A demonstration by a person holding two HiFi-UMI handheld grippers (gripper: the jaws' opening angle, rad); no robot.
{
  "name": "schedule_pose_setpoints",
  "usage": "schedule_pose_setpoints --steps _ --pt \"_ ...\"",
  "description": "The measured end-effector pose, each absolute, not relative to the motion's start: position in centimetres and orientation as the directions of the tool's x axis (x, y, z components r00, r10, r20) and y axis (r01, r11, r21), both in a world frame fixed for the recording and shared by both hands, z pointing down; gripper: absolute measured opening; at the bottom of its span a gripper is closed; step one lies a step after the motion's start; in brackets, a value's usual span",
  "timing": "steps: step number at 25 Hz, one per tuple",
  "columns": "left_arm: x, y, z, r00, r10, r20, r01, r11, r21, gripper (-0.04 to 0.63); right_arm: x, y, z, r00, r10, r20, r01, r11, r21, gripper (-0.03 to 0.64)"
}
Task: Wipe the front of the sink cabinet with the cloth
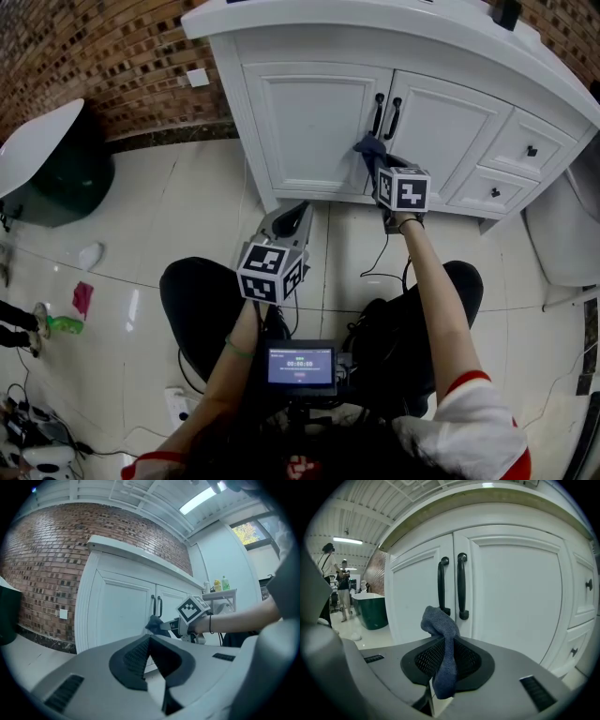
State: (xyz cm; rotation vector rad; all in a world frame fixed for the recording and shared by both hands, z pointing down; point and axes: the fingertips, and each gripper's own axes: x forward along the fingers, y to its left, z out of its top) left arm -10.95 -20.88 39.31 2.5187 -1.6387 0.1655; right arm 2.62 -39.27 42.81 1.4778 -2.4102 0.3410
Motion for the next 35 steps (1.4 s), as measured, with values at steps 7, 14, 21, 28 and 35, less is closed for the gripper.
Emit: schedule_pose_setpoints --steps 7,14,21,28,35 --pt "-11.8 -20.9 40.2 0.382 -0.907 0.176 -0.924 -0.374 0.077 0.020 -2.6 -37.4 44.3 -0.508 -0.773 0.381 -0.845 0.532 -0.047 0.064" --pt "-15.5 -20.5 41.0 0.329 -0.927 0.177 -0.943 -0.315 0.103 0.020 -13.6 -36.1 46.2 -0.611 -0.675 0.413 -0.755 0.653 -0.049 0.064" --pt "-19.5 -20.2 41.8 0.264 -0.949 0.171 -0.960 -0.241 0.143 0.020 -22.1 -36.4 46.6 -0.660 -0.614 0.434 -0.694 0.719 -0.037 0.064" --pt "-20.6 -20.1 42.6 0.261 -0.948 0.181 -0.960 -0.234 0.155 0.020 -22.0 -37.8 47.4 -0.627 -0.628 0.461 -0.713 0.701 -0.014 0.064" --pt "-18.9 -20.2 43.4 0.285 -0.937 0.204 -0.956 -0.261 0.137 0.020 -14.6 -39.2 48.1 -0.554 -0.684 0.475 -0.775 0.632 0.006 0.064"
